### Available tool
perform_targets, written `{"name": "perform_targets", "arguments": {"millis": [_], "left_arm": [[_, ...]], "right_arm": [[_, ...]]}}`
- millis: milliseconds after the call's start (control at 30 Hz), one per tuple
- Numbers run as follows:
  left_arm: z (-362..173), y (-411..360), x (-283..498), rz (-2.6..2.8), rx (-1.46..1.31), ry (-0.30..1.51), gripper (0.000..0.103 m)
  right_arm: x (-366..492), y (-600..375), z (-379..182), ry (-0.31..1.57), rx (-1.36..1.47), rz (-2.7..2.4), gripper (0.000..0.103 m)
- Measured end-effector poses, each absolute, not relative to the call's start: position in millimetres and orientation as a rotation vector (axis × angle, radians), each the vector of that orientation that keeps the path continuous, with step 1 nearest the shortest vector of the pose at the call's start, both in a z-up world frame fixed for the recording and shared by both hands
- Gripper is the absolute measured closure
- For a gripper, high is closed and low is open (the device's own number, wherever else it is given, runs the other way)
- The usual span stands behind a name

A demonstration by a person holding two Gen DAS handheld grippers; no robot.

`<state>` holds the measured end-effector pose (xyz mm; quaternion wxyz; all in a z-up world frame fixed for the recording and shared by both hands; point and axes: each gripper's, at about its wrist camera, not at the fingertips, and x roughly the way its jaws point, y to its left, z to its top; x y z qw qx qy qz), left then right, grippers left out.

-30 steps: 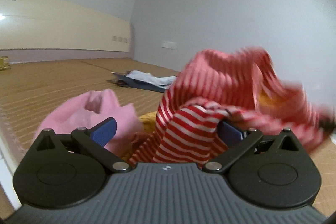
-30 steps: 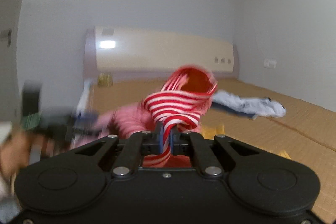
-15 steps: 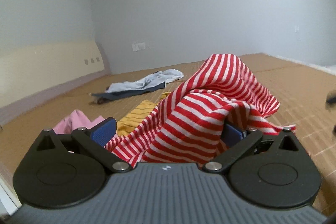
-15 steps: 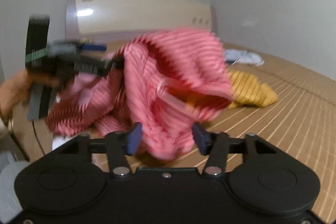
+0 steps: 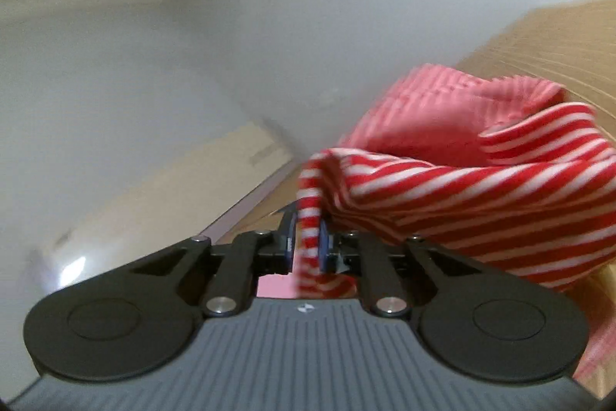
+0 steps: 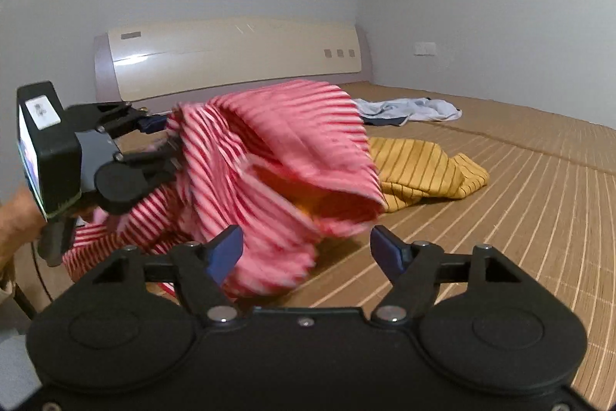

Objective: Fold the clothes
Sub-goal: 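Lift the striped shirt off the pile with both grippers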

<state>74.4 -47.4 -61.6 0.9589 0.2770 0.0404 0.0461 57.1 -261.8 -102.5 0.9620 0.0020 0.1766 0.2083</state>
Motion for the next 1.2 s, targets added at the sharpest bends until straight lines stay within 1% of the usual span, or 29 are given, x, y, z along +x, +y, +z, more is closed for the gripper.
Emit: {"name": "perform_targets", "arguments": {"millis": [133,167,267,400,533,600,667,767,800,833,867,933,967,1000,1100,1200], "left_arm": [[-53.4,10.5,95.1,0.152,0.321,0.17,0.09],[-56.3,19.7,100.5,0.168,0.309,0.203,0.09],[-65.9,29.4,107.7,0.224,0.336,0.237,0.09],[-71.2,43.8,117.5,0.3,0.303,0.278,0.09],[-71.4,52.5,144.6,0.346,0.276,0.313,0.09],[-63.0,57.3,164.4,0.355,0.274,0.329,0.09],[-69.7,60.8,143.6,0.374,0.279,0.331,0.09],[-64.3,70.3,148.0,0.398,0.273,0.34,0.09],[-59.8,68.4,128.8,0.399,0.274,0.345,0.09],[-58.9,68.5,124.0,0.397,0.277,0.349,0.09],[-57.3,68.5,121.5,0.393,0.279,0.347,0.09],[-54.5,68.2,118.2,0.386,0.276,0.338,0.09],[-50.9,69.9,118.0,0.383,0.271,0.325,0.09],[-47.4,71.5,117.7,0.381,0.266,0.313,0.09],[-33.4,67.7,108.1,0.341,0.242,0.252,0.09],[-13.8,50.3,84.7,0.291,0.24,0.16,0.091]], "right_arm": [[64.2,-265.1,-102.5,0.355,-0.001,0.417,0.028],[67.6,-265.0,-102.0,0.35,-0.003,0.42,0.028],[84.7,-261.1,-100.8,0.331,-0.003,0.442,0.028],[118.3,-249.2,-103.6,0.316,-0.049,0.43,0.029],[147.8,-237.3,-101.1,0.271,-0.055,0.52,0.029],[165.1,-225.9,-98.7,0.261,-0.042,0.594,0.029],[177.5,-215.2,-97.0,0.265,-0.042,0.629,0.029],[195.9,-199.1,-94.6,0.271,-0.043,0.681,0.028],[202.1,-193.7,-93.7,0.273,-0.043,0.699,0.026],[208.3,-188.4,-92.9,0.275,-0.043,0.716,0.026],[214.4,-183.0,-92.1,0.277,-0.044,0.734,0.03],[226.7,-172.3,-90.4,0.281,-0.044,0.769,0.053],[229.7,-169.1,-89.6,0.289,-0.037,0.781,0.08],[229.1,-168.3,-88.6,0.298,-0.021,0.78,0.084],[210.6,-178.3,-78.2,0.238,0.029,0.732,0.085],[170.2,-207.3,-48.1,0.119,0.067,0.644,0.086]]}}
